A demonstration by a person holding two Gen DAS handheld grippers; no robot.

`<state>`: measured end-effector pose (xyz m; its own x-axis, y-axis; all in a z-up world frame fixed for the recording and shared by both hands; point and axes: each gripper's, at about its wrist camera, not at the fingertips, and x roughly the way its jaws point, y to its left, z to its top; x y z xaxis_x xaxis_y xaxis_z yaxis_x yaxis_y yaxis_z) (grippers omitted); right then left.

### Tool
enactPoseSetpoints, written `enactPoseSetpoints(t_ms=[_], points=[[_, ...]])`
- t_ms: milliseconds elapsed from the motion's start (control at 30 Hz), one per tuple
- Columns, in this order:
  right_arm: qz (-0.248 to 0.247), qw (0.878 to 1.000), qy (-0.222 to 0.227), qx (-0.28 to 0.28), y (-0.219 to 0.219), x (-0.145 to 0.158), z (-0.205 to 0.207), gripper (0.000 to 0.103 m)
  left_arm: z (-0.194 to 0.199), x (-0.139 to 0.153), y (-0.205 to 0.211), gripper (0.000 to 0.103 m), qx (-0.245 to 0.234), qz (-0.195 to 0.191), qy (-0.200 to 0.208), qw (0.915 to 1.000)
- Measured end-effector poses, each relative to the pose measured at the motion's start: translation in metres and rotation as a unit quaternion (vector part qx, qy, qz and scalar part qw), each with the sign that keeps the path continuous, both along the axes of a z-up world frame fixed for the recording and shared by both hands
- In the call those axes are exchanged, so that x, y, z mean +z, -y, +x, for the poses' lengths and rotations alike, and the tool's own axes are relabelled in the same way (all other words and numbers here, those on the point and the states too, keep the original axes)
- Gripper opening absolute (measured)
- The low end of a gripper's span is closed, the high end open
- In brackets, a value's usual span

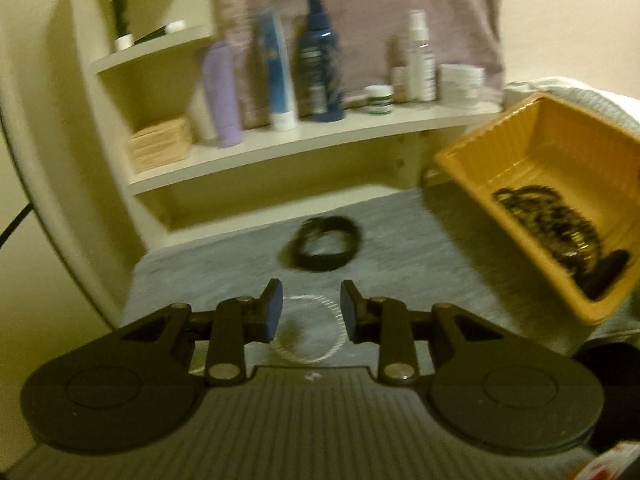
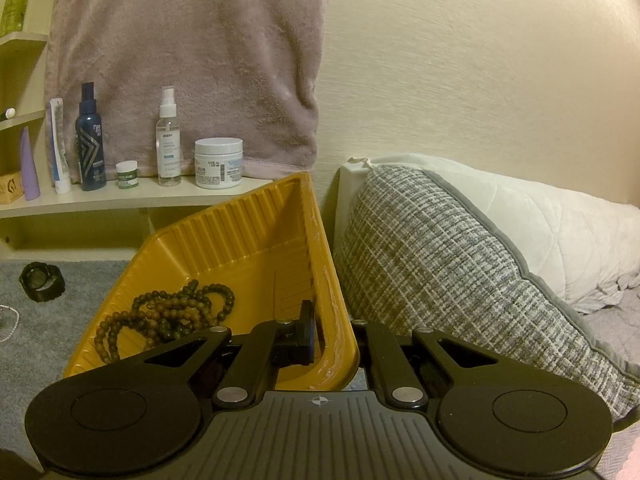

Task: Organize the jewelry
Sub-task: 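Grasp the white pearl necklace on the rug with the left gripper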

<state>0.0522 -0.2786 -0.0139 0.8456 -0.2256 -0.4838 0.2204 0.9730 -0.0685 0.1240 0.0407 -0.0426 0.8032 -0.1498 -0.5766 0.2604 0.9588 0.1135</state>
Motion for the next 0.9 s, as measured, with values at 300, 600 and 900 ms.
enactPoseSetpoints(t_ms=[300, 600, 900], points=[[-0.002, 1.000, -0.001, 0.000, 0.001, 0.000, 0.000, 0.006, 0.009, -0.017, -0.008, 0.028, -0.006, 0.000, -0.024, 0.9997], [-0.003, 1.000, -0.002, 0.000, 0.003, -0.001, 0.000, 0.006, 0.022, -0.032, 0.017, 0.014, -0.035, -0.006, -0.054, 0.9979], [-0.002, 1.000, -0.003, -0.001, 0.004, -0.002, 0.001, 0.006, 0.033, -0.044, 0.025, 0.009, -0.034, -0.001, -0.069, 0.9971]])
